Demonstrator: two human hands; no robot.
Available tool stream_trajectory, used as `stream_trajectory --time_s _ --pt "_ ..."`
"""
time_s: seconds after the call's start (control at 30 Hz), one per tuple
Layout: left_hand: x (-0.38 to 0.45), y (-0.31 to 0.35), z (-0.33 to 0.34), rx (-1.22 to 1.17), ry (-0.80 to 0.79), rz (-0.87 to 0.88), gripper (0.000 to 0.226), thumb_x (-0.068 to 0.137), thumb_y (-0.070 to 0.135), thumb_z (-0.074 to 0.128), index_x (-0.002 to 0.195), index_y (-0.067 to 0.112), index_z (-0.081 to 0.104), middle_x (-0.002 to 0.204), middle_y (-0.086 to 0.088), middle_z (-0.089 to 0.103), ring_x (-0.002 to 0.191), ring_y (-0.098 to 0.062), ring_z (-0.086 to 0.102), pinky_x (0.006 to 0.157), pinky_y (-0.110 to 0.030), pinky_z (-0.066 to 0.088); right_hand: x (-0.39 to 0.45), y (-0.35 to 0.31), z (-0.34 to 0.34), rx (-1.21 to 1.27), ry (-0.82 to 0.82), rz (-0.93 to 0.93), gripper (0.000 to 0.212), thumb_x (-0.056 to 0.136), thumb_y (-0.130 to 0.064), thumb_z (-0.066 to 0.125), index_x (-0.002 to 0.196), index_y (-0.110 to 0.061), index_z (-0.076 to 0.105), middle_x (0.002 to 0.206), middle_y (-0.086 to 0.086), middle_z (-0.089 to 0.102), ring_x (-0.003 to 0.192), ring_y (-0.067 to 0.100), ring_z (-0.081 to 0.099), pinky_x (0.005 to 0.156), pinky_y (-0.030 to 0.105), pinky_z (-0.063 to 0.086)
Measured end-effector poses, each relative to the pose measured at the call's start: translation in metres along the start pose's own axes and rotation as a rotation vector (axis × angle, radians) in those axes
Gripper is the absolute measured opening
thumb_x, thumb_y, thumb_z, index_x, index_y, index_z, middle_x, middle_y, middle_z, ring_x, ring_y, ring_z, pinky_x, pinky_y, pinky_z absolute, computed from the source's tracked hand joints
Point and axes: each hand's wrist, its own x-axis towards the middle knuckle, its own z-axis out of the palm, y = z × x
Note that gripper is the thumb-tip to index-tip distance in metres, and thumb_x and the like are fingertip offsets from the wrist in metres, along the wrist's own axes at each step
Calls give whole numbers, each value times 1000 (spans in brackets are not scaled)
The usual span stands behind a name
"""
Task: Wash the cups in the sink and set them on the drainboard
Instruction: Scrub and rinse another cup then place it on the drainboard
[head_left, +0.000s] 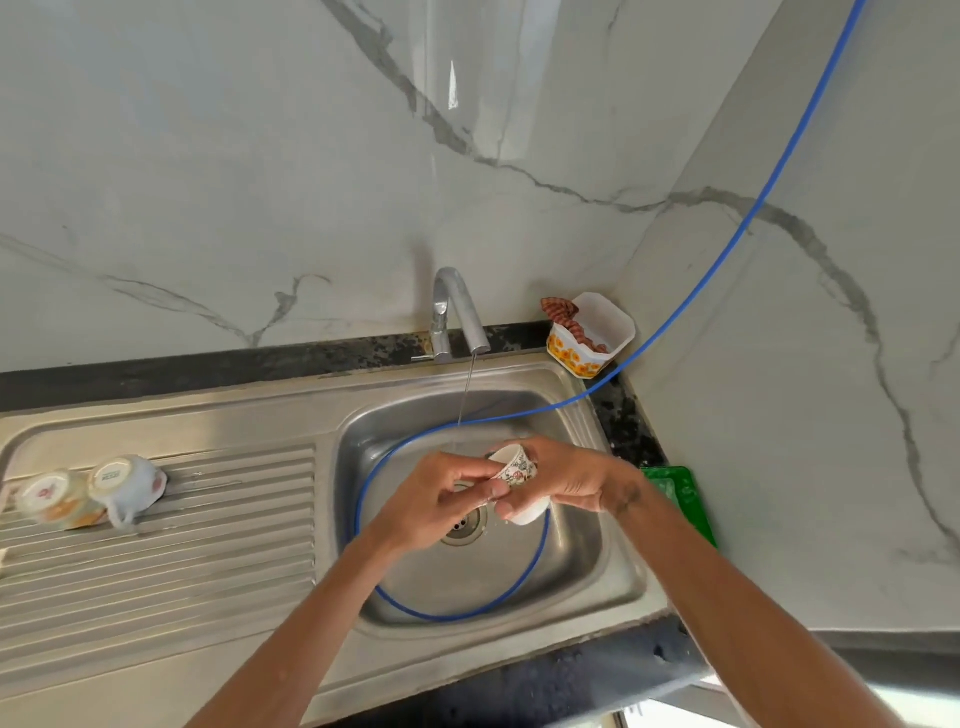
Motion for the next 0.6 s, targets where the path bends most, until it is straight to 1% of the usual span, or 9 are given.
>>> stream_trajectory --time_s 0.1,0.2,0.27,0.33,0.4,0.47,0.53,0.57,0.6 --pt "-14 -9 3 -10 59 6 24 106 30 63 119 19 79 105 7 80 99 -15 76 82 -34 60 -1 5 17 74 68 28 43 78 4 84 116 0 65 103 11 70 100 23 66 97 46 52" --pt "-18 -21 12 -75 247 -52 21 104 34 65 110 22 81 95 5 81 92 -17 78 81 -47 62 2 3 54 -159 501 136 62 75 -16 88 131 -17 62 116 2 71 107 19 68 102 41 56" --pt "-11 -25 23 -188 405 -149 15 100 32 71 101 26 84 88 4 82 86 -16 79 84 -50 62 6 5 86 -439 766 143 78 84 -20 80 152 -18 43 139 4 58 129 22 57 107 31 47" --pt "1 -26 30 -351 563 -323 12 97 25 75 90 25 85 80 -3 81 77 -17 75 85 -51 59 10 18 104 -580 876 16 84 91 -11 68 162 -11 24 160 7 37 150 24 34 119 27 31" --pt "12 -23 36 -548 658 -474 10 95 15 76 92 17 85 84 -4 81 79 -14 74 81 -40 60 15 30 107 -470 907 -45 88 91 0 58 166 -13 12 170 2 20 158 18 17 122 16 15" --pt "19 -16 45 -655 689 -506 10 95 9 74 95 12 83 89 -3 82 82 -11 75 76 -25 56 16 25 99 -175 902 -54 83 98 -6 53 167 -17 9 173 1 16 159 14 14 124 17 11" --pt "22 -12 62 -641 697 -444 11 96 11 74 91 11 83 89 -6 81 78 -9 70 74 -22 51 17 16 82 215 891 -30 62 105 -19 48 163 -14 25 165 12 37 153 23 34 124 35 28" --pt "22 -11 69 -610 710 -416 12 96 14 74 89 12 84 89 -8 81 77 -10 68 75 -25 49 19 13 71 361 889 -12 49 108 -25 46 155 -12 41 151 21 50 142 27 49 119 41 37" --pt "24 -12 75 -579 734 -396 13 96 16 75 88 13 84 89 -10 81 78 -11 67 76 -28 48 22 13 61 415 884 4 37 109 -30 44 141 -15 55 135 18 63 128 26 60 112 43 45"
